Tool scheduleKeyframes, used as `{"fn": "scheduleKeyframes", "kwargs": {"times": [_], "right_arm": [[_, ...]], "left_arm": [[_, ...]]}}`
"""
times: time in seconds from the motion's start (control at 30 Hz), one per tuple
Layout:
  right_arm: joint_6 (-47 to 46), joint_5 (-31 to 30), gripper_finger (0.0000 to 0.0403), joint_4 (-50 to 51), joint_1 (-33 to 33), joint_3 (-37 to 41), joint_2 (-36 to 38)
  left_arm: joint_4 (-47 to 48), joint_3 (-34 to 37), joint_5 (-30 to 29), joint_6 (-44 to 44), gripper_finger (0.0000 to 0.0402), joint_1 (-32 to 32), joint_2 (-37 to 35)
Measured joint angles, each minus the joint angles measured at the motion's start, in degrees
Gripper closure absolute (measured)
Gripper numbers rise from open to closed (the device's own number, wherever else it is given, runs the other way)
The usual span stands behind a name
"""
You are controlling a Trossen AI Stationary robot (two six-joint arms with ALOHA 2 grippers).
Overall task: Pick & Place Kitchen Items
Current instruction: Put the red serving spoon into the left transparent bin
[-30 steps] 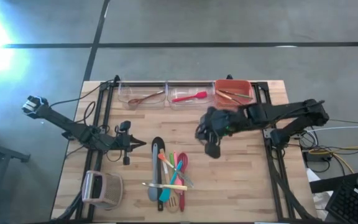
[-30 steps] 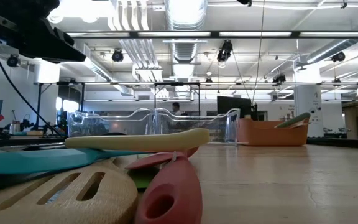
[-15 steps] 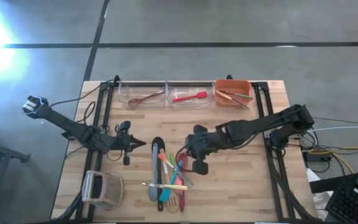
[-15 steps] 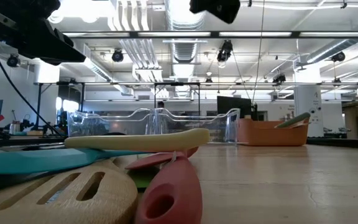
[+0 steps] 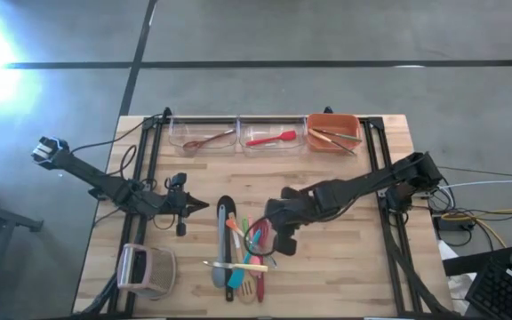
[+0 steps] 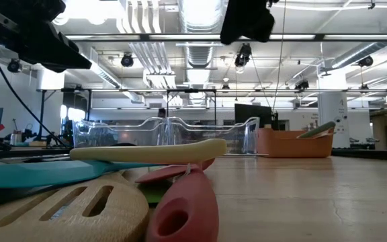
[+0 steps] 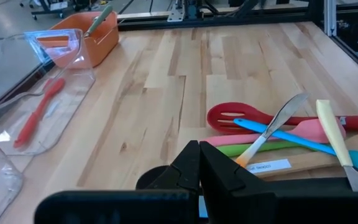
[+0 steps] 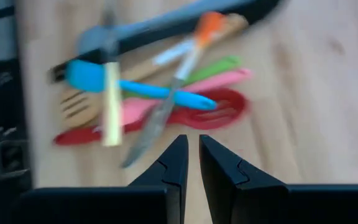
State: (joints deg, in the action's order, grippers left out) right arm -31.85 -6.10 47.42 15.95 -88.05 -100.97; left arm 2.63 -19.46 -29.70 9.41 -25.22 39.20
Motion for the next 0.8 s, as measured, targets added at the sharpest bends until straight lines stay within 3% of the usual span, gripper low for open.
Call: {"fn": "scheduleKeyframes", "kwargs": {"times": [0.07,0.37,0.8], "right_arm": [[-3.87,-2.84,0.0369,0.37,0.04,0.66,0.00],[-14.38,-3.44,0.0357,-2.91,-0.09,5.02,-0.35],[-25.92,-4.27,0.0248,-11.68,-0.09,13.86,-0.26]], "left_arm": [[-0.01,0.00,0.18,0.45,0.0390,0.01,0.00],[0.04,0.00,0.28,1.79,0.0390,-0.02,0.00],[1.38,0.00,0.29,1.60,0.0390,-0.02,-0.01]]}}
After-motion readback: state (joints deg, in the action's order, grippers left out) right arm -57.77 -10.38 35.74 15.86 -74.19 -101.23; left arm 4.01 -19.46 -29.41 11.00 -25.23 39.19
